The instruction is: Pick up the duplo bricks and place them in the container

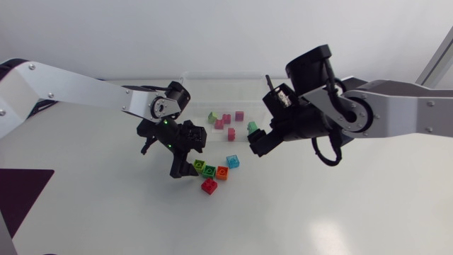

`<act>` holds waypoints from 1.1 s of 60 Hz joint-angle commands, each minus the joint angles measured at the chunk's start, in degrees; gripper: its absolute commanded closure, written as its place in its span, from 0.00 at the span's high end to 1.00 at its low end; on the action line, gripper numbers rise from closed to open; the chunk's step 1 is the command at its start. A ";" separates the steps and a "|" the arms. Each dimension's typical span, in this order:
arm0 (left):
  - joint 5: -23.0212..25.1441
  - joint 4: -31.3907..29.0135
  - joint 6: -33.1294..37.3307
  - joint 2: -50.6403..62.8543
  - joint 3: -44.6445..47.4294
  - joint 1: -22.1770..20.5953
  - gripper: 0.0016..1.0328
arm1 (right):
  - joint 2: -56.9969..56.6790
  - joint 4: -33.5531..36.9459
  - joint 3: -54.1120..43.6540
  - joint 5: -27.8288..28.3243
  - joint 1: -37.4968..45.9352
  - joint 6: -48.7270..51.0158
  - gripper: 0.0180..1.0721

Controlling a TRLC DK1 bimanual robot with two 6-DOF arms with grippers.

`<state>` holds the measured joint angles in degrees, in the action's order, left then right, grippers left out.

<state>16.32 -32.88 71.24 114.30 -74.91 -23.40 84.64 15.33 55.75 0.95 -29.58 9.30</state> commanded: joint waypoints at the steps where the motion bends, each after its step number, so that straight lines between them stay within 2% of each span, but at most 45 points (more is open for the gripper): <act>1: -0.32 -1.66 2.41 2.33 -1.90 -0.60 0.86 | 3.95 -0.57 -1.96 -0.77 -1.62 -3.15 0.91; 6: -0.58 -3.42 2.76 3.21 -2.34 -0.95 0.77 | 7.03 -0.39 -1.34 -1.83 -2.94 -4.91 0.91; 9: -0.58 -4.47 2.85 3.65 -2.60 -1.04 0.64 | 8.61 -0.04 -0.46 -1.65 -3.73 -6.22 0.91; 11: -0.58 -4.82 2.85 3.74 -2.52 -0.95 0.48 | 9.31 0.49 0.15 -1.39 -4.08 -7.72 0.91; 13: -0.58 -4.82 2.94 3.65 -2.43 -0.95 0.39 | 9.84 0.75 0.59 -1.30 -4.34 -7.89 0.91; 14: -0.58 -4.82 2.85 3.56 -2.25 -1.04 0.21 | 10.90 1.63 1.56 -1.21 -4.69 -8.33 0.91; 15: -0.58 -4.82 2.85 3.47 -2.17 -0.95 0.18 | 11.51 2.25 2.17 -1.13 -4.87 -8.77 0.91; 28: -0.50 -5.00 1.71 1.19 0.03 -0.42 0.17 | 19.60 4.44 9.38 -0.60 -5.57 -12.73 0.90; 42: -0.32 -6.75 0.30 -8.30 3.46 1.78 0.17 | 25.93 5.41 15.18 -1.83 -5.57 -17.30 0.90; 46: 0.03 -6.75 -1.28 -12.70 4.34 3.01 0.17 | 29.09 8.05 17.99 -1.83 -5.49 -18.44 0.89; 62: 6.54 -5.88 -7.35 -24.83 4.34 8.02 0.17 | 32.87 9.54 20.89 -3.59 -5.49 -20.46 0.83; 66: 8.03 -3.24 -10.77 -27.64 4.25 9.07 0.17 | 33.31 9.80 21.42 -3.94 -5.13 -20.46 0.81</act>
<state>22.74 -38.02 64.23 89.84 -71.70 -15.38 116.01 24.18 75.48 -2.22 -35.14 -9.32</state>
